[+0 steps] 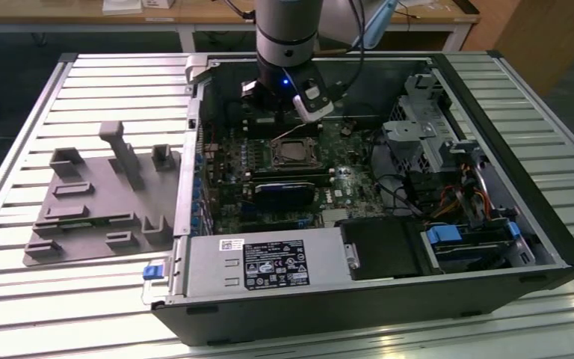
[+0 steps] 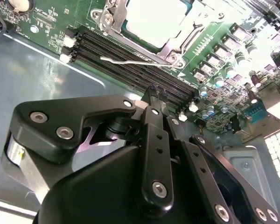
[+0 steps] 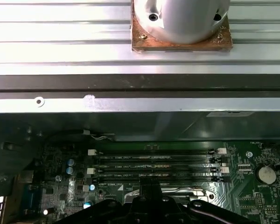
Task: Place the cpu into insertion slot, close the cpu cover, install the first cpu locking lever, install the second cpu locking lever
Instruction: 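Install the first cpu locking lever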
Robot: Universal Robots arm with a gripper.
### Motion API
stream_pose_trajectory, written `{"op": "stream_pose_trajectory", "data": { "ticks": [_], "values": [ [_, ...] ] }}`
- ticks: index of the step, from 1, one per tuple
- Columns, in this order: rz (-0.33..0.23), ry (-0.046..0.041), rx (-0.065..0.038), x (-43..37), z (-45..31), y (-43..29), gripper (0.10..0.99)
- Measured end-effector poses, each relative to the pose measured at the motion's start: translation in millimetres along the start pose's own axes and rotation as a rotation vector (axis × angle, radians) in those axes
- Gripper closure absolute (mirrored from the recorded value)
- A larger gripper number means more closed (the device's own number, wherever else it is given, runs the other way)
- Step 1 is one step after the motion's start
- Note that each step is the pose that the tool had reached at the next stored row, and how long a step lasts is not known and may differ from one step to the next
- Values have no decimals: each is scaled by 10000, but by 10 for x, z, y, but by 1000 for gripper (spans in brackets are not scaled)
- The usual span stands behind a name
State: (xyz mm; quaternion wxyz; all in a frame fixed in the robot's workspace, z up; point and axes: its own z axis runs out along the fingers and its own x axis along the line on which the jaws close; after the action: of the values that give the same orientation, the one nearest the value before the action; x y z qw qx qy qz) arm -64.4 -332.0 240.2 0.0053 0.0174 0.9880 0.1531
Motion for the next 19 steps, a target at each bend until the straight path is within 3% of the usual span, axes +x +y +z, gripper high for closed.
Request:
{"op": "stream_pose_trajectory", "data": {
  "ticks": [2, 5, 9, 17, 19],
  "values": [
    [24, -113, 222, 2, 3, -2, 980],
    [24, -347, 323, 2, 16, -7, 980],
    [-53, -706, 320, 2, 29, -10, 980],
    [-289, -1505, 283, 2, 44, -15, 980],
    [-334, -1661, 276, 2, 53, -17, 980]
  ]
}}
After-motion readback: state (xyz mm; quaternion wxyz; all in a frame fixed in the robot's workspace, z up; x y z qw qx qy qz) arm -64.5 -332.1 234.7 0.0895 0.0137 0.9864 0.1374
